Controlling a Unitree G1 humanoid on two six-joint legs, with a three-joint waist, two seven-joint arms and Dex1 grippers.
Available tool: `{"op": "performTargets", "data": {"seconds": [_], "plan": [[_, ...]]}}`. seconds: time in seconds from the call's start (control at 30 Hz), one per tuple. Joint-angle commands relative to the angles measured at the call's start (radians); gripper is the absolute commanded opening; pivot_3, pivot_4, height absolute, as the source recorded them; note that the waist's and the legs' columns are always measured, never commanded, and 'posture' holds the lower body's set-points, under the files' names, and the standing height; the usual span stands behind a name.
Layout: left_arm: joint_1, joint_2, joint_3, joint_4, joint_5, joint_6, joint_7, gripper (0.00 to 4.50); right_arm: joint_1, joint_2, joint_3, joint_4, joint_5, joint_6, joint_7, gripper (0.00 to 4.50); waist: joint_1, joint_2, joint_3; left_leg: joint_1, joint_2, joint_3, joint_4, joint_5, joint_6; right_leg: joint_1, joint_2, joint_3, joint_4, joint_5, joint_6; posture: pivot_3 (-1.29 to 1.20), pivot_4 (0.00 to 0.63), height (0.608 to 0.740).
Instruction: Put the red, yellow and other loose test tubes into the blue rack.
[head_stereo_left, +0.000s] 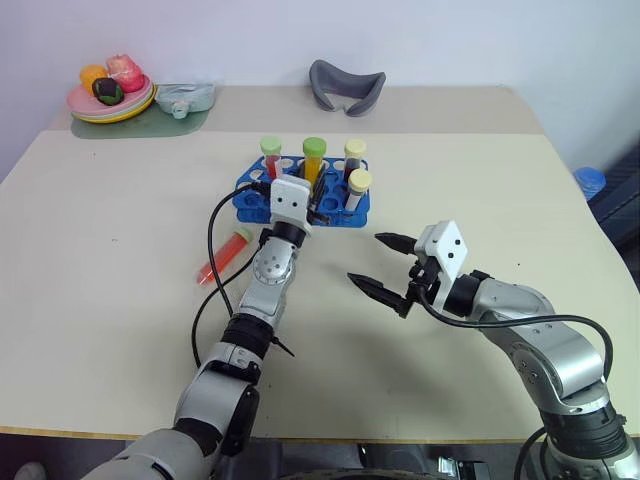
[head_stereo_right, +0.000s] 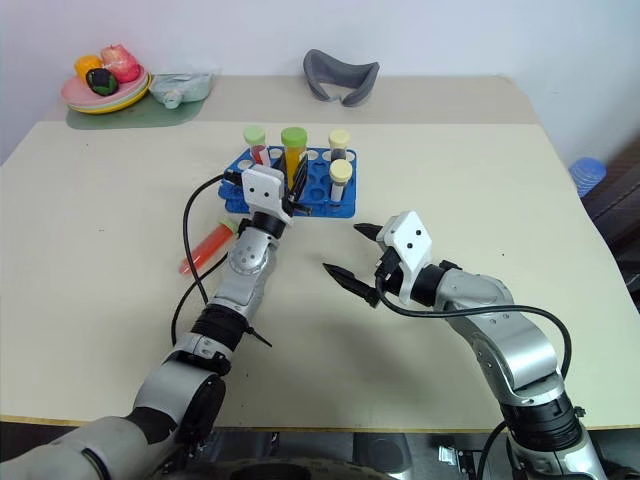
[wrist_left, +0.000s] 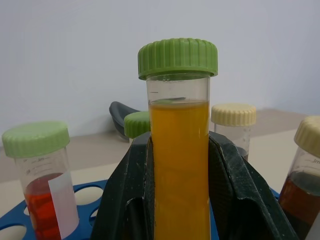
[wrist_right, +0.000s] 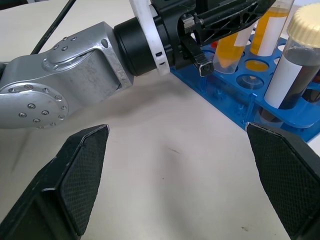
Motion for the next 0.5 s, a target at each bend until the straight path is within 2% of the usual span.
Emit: {"op": "performTargets", "data": {"seconds": [0.03, 0.47, 0.5], "plan": [[-0.03, -0.011, 0.009, 0.018, 0.023, -0.035, 0.017, 0.82, -0.014, 0.006, -0.019, -0.033, -0.002, -0.016, -0.008, 4.5, 0.0, 0.0, 0.0, 0.0, 0.0, 0.0, 0.0, 0.0, 0.0, 0.0, 0.0, 0.0, 0.0, 0.0, 0.0, 0.0, 0.15, 0.74], [-0.057, -0.01, 0.021, 0.092, 0.027, -0.084, -0.01, 0.82, -0.025, 0.015, -0.009, -0.037, -0.001, -0.014, -0.023, 4.5, 0.0, 0.0, 0.0, 0.0, 0.0, 0.0, 0.0, 0.0, 0.0, 0.0, 0.0, 0.0, 0.0, 0.0, 0.0, 0.0, 0.15, 0.74], [-0.049, -0.011, 0.023, 0.085, 0.018, -0.072, -0.023, 1.32, -0.025, 0.015, -0.008, -0.037, -0.001, -0.014, -0.024, 4.5, 0.0, 0.0, 0.0, 0.0, 0.0, 0.0, 0.0, 0.0, 0.0, 0.0, 0.0, 0.0, 0.0, 0.0, 0.0, 0.0, 0.15, 0.74]]}}
